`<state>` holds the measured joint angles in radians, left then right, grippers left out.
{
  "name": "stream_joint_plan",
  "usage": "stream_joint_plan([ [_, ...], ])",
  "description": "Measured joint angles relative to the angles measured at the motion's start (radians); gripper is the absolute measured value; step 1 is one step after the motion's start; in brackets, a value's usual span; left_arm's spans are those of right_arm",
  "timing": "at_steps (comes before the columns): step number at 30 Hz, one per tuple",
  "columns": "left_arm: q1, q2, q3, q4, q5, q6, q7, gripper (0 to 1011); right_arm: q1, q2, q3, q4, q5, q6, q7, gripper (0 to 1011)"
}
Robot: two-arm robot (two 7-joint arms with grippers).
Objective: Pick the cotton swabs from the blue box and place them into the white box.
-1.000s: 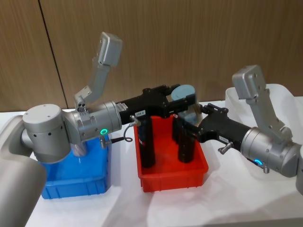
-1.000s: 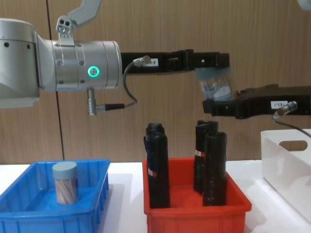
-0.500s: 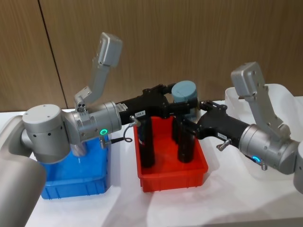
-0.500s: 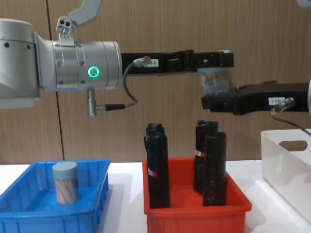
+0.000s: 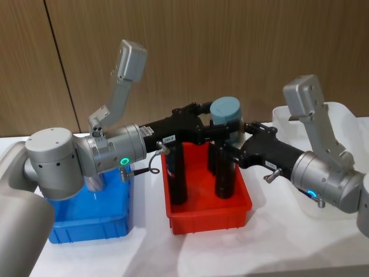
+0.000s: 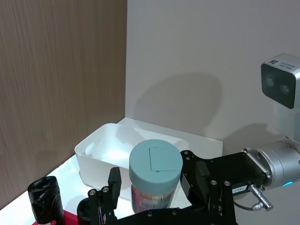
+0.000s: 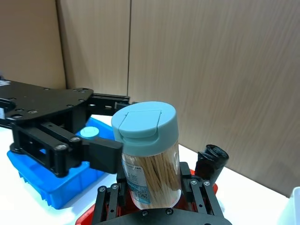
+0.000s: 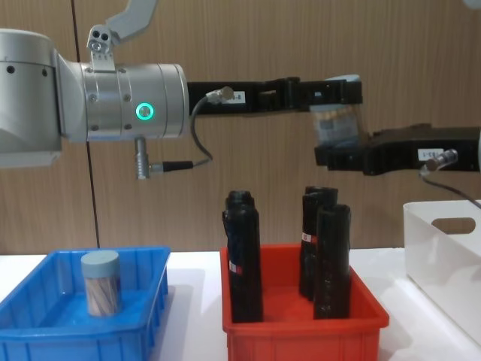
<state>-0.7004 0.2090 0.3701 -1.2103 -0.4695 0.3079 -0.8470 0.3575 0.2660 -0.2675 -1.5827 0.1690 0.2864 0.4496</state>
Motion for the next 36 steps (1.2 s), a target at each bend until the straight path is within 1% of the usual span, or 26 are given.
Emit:
stream_joint_plan([
  [4,0.000,0.000,0.000,0.000,0.000,0.000,0.000,1004,-0.005,0.004,0.004,0.000,0.010,-0.002,-0.014,659],
  [9,0.000,0.000,0.000,0.000,0.000,0.000,0.000,1004,-0.019,0.019,0.020,0.003,0.032,-0.007,-0.053,659],
  [10,0.000,0.000,0.000,0.000,0.000,0.000,0.000,1004,-0.019,0.019,0.020,0.003,0.032,-0.007,-0.053,659],
  [17,0.000,0.000,0.000,0.000,0.000,0.000,0.000,1004,-0.032,0.041,0.045,0.021,0.054,-0.015,-0.106,659],
  [19,0.000,0.000,0.000,0.000,0.000,0.000,0.000,1004,-0.035,0.050,0.057,0.033,0.061,-0.019,-0.129,659],
  [20,0.000,0.000,0.000,0.000,0.000,0.000,0.000,1004,-0.035,0.050,0.057,0.033,0.061,-0.019,-0.129,659],
  [28,0.000,0.000,0.000,0.000,0.000,0.000,0.000,1004,-0.032,0.077,0.093,0.090,0.070,-0.038,-0.195,659],
  [33,0.000,0.000,0.000,0.000,0.000,0.000,0.000,1004,-0.020,0.087,0.110,0.141,0.070,-0.051,-0.221,659],
  [36,0.000,0.000,0.000,0.000,0.000,0.000,0.000,1004,-0.007,0.092,0.120,0.184,0.070,-0.064,-0.237,659],
])
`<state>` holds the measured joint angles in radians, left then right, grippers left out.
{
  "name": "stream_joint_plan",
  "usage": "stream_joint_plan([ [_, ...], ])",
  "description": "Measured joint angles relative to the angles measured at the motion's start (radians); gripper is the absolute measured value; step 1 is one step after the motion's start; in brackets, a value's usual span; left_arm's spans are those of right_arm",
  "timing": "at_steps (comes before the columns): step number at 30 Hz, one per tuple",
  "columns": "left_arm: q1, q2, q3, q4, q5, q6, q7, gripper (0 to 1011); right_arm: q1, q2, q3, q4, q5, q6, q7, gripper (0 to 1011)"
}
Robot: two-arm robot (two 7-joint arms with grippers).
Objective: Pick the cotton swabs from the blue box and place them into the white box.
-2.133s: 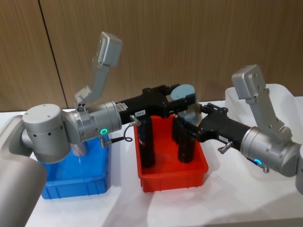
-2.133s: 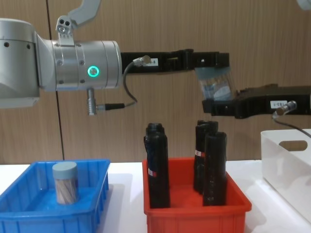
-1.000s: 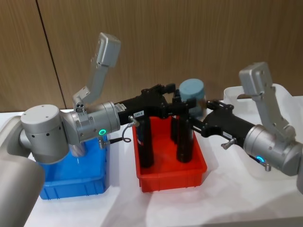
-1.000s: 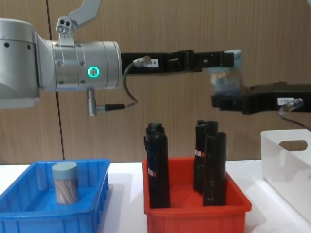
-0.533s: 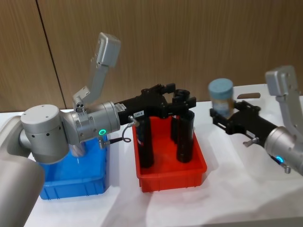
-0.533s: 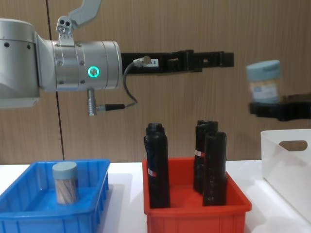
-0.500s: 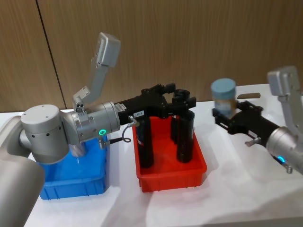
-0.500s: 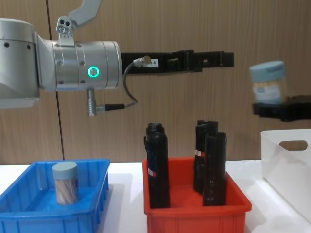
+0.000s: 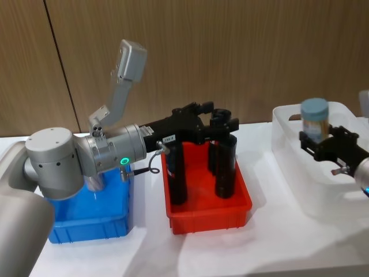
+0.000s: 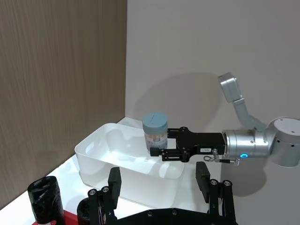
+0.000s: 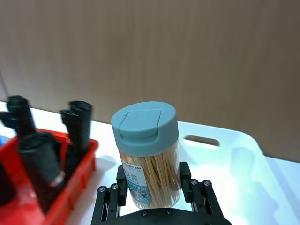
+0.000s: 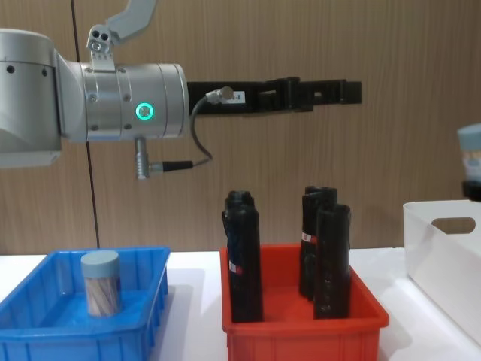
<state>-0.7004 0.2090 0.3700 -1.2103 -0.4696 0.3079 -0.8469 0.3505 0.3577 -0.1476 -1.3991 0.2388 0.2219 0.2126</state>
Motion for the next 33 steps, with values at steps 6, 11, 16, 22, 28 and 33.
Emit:
stream_joint_plan([
  [6,0.000,0.000,0.000,0.000,0.000,0.000,0.000,1004,0.021,0.004,0.011,0.062,-0.002,-0.017,-0.013,659],
  [11,0.000,0.000,0.000,0.000,0.000,0.000,0.000,1004,0.039,0.004,0.016,0.115,-0.006,-0.030,-0.018,659],
  [16,0.000,0.000,0.000,0.000,0.000,0.000,0.000,1004,0.054,0.004,0.020,0.154,-0.007,-0.041,-0.021,659],
  [22,0.000,0.000,0.000,0.000,0.000,0.000,0.000,1004,0.066,0.002,0.022,0.184,-0.007,-0.049,-0.022,776],
  [28,0.000,0.000,0.000,0.000,0.000,0.000,0.000,1004,0.076,0.000,0.024,0.208,-0.007,-0.056,-0.022,941],
  [33,0.000,0.000,0.000,0.000,0.000,0.000,0.000,1004,0.080,-0.001,0.025,0.222,-0.005,-0.062,-0.022,1002],
])
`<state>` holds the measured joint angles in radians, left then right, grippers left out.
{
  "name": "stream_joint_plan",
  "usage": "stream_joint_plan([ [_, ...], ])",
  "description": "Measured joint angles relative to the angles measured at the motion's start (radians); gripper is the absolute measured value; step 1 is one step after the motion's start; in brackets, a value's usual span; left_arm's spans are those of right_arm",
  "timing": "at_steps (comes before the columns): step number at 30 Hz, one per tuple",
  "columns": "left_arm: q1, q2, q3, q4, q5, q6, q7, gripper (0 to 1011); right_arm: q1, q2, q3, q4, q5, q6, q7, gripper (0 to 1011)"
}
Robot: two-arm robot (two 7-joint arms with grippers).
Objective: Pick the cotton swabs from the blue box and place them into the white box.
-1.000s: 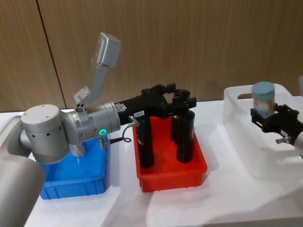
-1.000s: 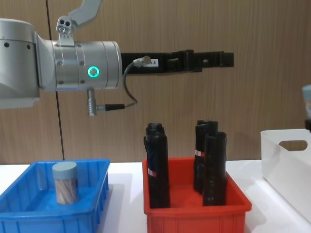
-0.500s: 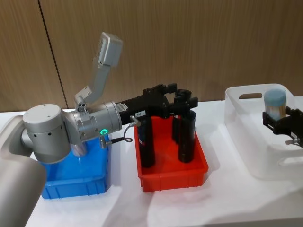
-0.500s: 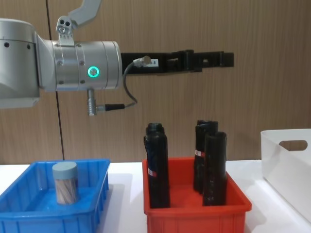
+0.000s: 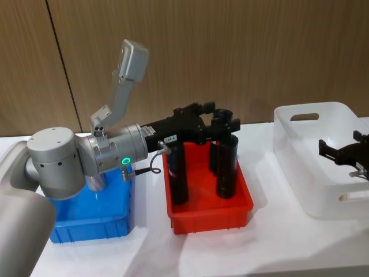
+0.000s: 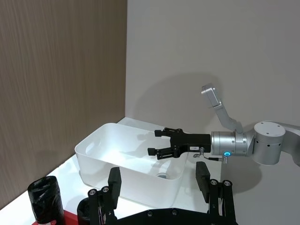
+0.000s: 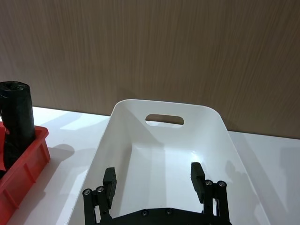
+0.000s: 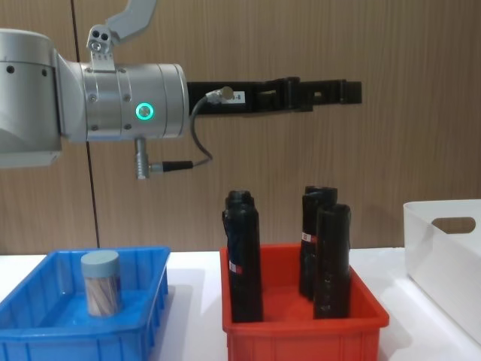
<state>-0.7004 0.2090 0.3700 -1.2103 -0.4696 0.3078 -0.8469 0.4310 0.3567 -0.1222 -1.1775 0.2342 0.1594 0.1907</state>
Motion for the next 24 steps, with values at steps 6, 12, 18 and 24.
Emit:
stream_joint_plan([
  [6,0.000,0.000,0.000,0.000,0.000,0.000,0.000,1004,0.002,-0.001,0.001,0.009,0.004,-0.008,0.000,1002],
  [12,0.000,0.000,0.000,0.000,0.000,0.000,0.000,1004,0.002,-0.001,0.003,0.011,0.005,-0.015,0.002,1002],
  [18,0.000,0.000,0.000,0.000,0.000,0.000,0.000,1004,0.001,-0.001,0.004,0.013,0.006,-0.021,0.004,1002],
  [24,0.000,0.000,0.000,0.000,0.000,0.000,0.000,1004,0.000,-0.001,0.004,0.013,0.007,-0.022,0.005,1002],
])
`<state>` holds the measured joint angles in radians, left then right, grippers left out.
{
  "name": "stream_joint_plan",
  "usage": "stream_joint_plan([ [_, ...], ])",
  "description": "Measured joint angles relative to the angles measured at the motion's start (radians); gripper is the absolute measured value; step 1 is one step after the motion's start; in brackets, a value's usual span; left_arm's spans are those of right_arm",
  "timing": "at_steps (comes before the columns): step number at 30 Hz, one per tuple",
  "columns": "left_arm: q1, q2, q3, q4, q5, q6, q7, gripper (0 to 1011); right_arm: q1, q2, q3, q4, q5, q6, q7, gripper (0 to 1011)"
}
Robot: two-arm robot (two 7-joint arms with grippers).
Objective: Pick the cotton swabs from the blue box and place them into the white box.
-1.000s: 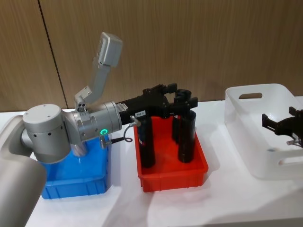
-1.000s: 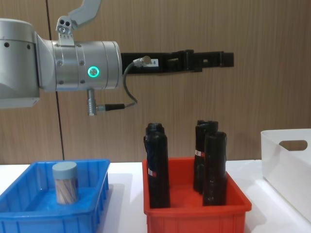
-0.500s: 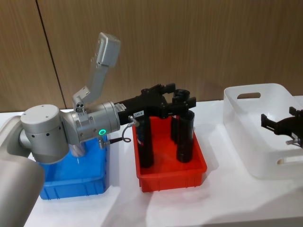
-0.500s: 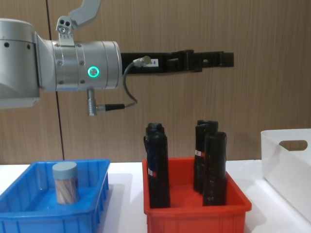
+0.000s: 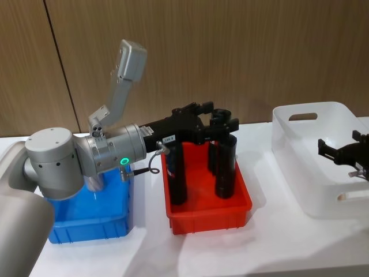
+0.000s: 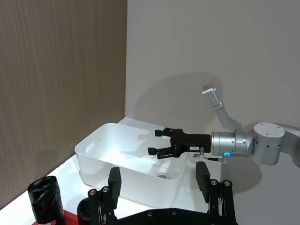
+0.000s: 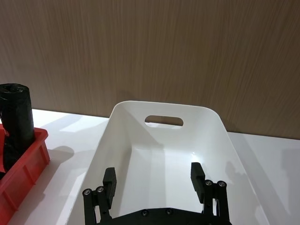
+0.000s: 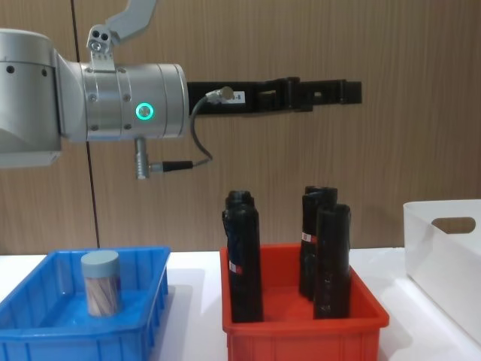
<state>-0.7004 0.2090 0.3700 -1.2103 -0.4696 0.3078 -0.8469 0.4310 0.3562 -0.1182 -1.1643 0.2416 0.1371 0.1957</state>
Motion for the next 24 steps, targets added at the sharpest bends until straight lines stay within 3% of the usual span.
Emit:
stream_joint_plan([
  [10,0.023,0.008,0.003,-0.019,0.012,-0.014,0.038,1004,-0.033,-0.001,-0.008,-0.043,0.004,-0.008,-0.008,1001],
  [24,0.124,0.046,0.023,-0.111,0.072,-0.078,0.222,1004,-0.168,-0.007,-0.041,-0.228,0.018,-0.040,-0.048,1002],
])
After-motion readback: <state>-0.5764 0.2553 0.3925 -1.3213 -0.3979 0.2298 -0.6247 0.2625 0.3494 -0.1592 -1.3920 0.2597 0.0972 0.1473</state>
